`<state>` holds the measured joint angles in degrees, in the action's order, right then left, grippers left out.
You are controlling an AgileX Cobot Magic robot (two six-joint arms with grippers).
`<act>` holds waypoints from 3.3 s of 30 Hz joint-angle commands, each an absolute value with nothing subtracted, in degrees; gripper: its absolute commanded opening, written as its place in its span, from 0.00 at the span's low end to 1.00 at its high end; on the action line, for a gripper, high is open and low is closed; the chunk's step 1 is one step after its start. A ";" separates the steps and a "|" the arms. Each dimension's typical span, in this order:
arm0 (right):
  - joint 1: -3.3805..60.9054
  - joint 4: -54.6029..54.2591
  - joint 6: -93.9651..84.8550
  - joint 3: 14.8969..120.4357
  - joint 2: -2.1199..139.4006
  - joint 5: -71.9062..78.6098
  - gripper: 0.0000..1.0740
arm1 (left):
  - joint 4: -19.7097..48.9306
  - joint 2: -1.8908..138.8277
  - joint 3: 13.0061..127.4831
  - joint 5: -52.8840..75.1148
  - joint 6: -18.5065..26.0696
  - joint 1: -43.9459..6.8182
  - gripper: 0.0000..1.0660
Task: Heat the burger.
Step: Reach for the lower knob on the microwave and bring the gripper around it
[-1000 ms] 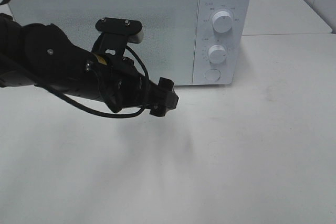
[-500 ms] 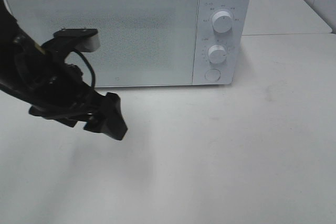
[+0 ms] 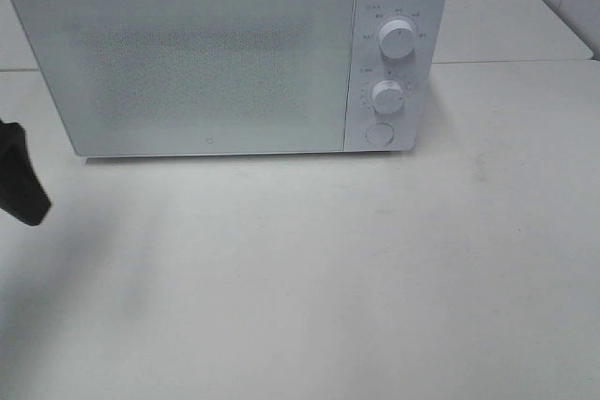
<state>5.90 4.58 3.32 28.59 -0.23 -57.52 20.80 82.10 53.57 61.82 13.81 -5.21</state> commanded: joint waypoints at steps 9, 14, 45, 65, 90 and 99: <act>5.44 4.47 3.78 28.53 -1.78 -57.18 0.71 | 14.04 69.73 53.06 67.32 8.71 5.44 0.94; 5.44 4.47 3.78 28.53 -1.78 -57.18 0.71 | 13.35 60.85 47.10 66.46 8.71 5.61 0.94; 5.44 4.47 3.78 28.53 -1.78 -57.18 0.71 | 10.83 15.99 29.85 61.76 8.88 5.61 0.93; 5.44 4.47 3.78 28.53 -1.72 -57.18 0.71 | 10.83 -1.78 29.85 61.71 9.17 5.61 0.93; 5.44 4.41 4.07 29.62 -1.72 -54.95 0.71 | 8.94 -1.66 29.62 61.48 6.25 5.61 0.93; 5.44 4.41 5.04 30.14 4.13 -46.29 0.71 | 9.00 -1.66 29.62 61.48 6.30 5.61 0.93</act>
<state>5.90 4.58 4.18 29.39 2.92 -48.64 9.05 -0.29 29.68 62.11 6.76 5.44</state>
